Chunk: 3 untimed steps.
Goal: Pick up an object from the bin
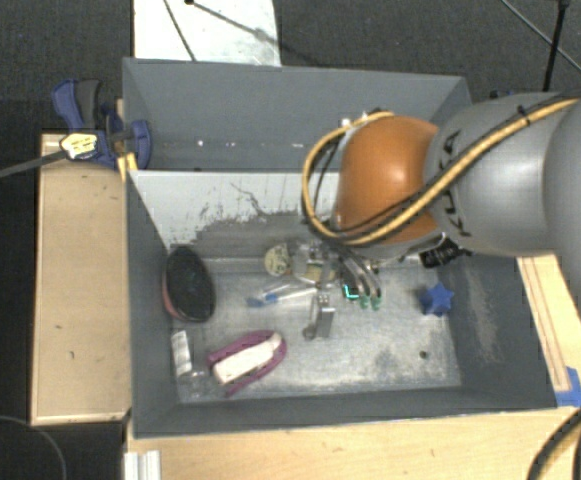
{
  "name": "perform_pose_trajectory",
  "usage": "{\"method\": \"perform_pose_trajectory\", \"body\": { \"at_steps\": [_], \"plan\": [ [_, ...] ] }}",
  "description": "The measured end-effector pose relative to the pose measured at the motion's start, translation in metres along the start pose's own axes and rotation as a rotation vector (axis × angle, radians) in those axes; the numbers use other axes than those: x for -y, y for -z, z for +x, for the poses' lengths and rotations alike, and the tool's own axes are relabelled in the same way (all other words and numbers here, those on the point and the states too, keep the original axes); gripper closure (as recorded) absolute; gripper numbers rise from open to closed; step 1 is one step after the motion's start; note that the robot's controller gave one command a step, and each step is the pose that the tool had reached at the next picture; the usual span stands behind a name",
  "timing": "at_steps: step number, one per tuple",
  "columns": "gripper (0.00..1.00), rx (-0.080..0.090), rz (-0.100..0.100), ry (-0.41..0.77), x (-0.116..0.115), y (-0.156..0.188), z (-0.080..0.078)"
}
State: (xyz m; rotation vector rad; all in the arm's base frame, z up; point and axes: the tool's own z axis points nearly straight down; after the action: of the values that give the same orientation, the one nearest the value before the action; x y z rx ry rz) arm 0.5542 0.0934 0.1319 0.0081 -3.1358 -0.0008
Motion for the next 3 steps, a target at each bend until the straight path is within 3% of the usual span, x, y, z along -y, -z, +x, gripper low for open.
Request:
{"method": "perform_pose_trajectory", "body": {
  "at_steps": [1, 2, 3],
  "plan": [
    [0.00, 0.006, 0.003, 0.174, -0.042, -0.060, 0.012],
    [0.00, 0.007, 0.000, 0.324, -0.094, -0.060, 0.043],
    [1.00, 0.001, 0.000, 0.318, -0.094, -0.059, 0.044]
  ]
}}
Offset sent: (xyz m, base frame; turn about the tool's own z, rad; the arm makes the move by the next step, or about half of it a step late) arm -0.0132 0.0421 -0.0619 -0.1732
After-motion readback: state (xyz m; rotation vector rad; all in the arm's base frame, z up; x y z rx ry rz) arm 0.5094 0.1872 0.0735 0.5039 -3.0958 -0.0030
